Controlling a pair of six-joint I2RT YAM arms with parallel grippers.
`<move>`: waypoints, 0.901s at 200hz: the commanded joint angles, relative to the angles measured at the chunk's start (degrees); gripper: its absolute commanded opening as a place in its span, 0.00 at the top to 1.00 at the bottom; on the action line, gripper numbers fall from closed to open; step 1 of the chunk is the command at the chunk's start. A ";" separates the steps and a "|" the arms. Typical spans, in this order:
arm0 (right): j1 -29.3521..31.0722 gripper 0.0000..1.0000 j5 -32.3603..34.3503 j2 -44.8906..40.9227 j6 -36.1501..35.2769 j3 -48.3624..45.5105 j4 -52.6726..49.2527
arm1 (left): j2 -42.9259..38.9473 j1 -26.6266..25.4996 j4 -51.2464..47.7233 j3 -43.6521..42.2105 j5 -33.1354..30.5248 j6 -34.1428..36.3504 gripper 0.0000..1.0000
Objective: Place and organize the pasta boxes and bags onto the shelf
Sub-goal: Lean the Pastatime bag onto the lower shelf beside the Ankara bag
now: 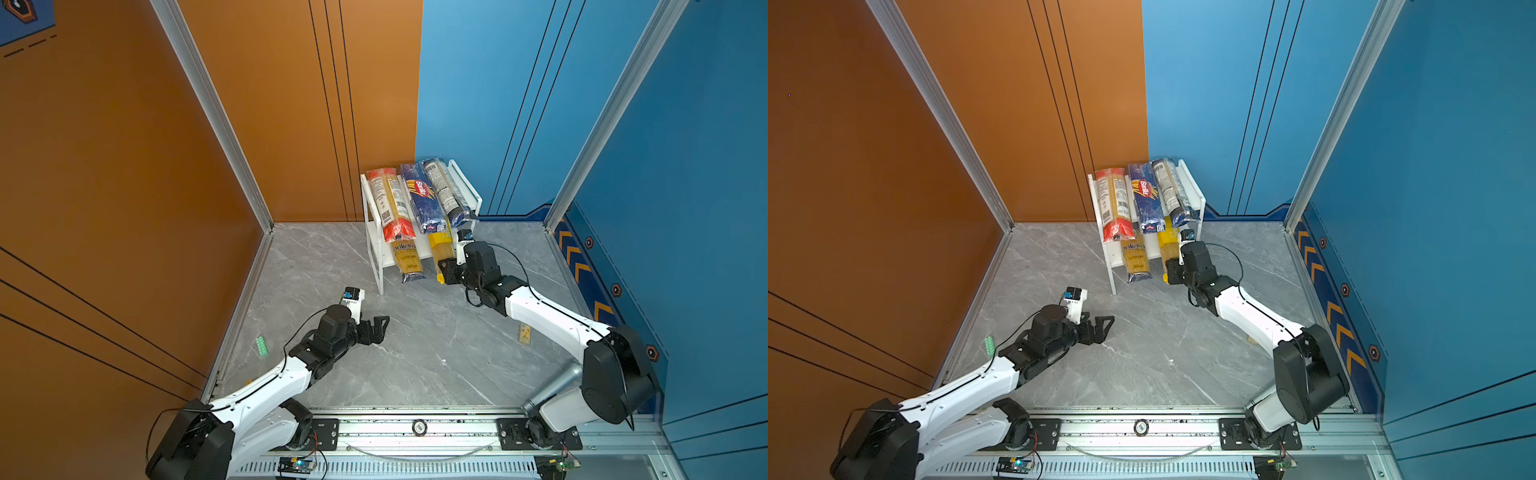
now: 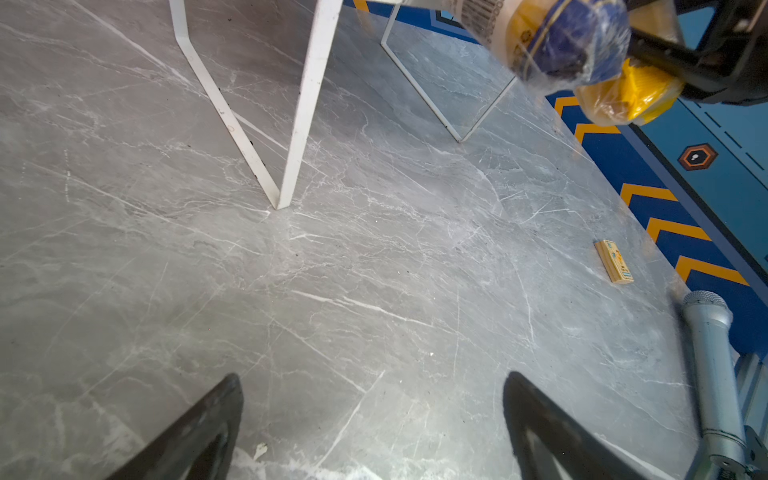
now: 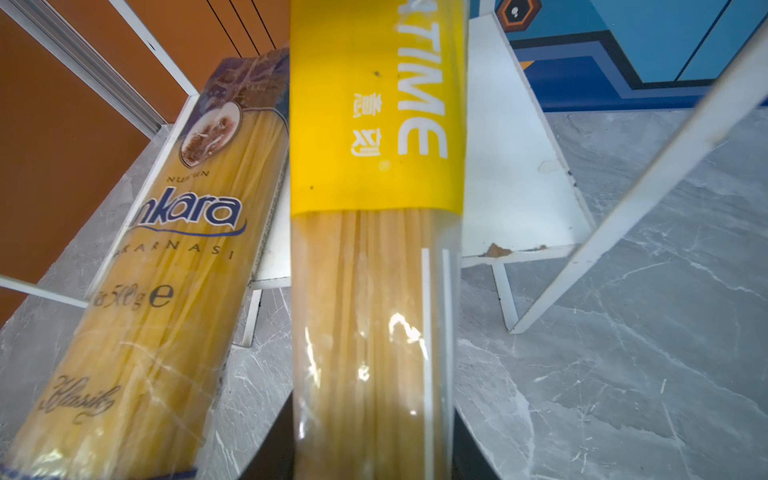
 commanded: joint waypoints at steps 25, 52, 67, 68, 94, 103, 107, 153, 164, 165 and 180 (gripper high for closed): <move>-0.10 1.00 0.06 -1.53 0.46 3.02 11.33 | -0.27 0.65 0.11 -0.66 0.24 0.60 0.02; -0.10 1.00 0.21 -1.44 0.46 3.35 11.52 | -0.35 0.62 0.07 -0.67 0.21 0.73 0.02; -0.12 1.00 0.23 -1.13 0.35 3.77 11.43 | -0.34 0.67 0.04 -0.70 0.18 0.78 0.02; -0.15 1.00 0.19 -1.11 0.31 3.78 11.39 | -0.35 0.64 0.03 -0.70 0.22 0.73 0.02; -0.19 1.00 0.15 -0.34 -0.13 5.06 10.21 | -0.44 0.69 0.11 -0.73 0.20 0.77 0.02; -0.19 1.00 0.14 -0.22 -0.26 5.21 10.20 | -0.40 0.66 0.06 -0.77 0.14 0.69 0.02; -0.18 1.00 0.15 -0.21 -0.33 5.32 10.20 | -0.47 0.68 0.07 -0.81 0.14 0.71 0.02; -0.54 1.00 0.06 0.71 -0.44 5.81 10.34 | -0.71 0.62 0.06 -0.98 -0.07 0.73 0.02; -0.63 1.00 -0.06 1.00 -0.44 5.94 10.38 | -0.75 0.62 0.05 -0.97 -0.18 0.69 0.02; -0.63 1.00 -0.09 1.01 -0.44 5.96 10.34 | -0.78 0.62 0.00 -1.01 -0.14 0.69 0.02; -0.72 1.00 -0.10 1.37 -0.45 6.14 10.54 | -0.97 0.66 -0.01 -1.08 -0.27 0.67 0.02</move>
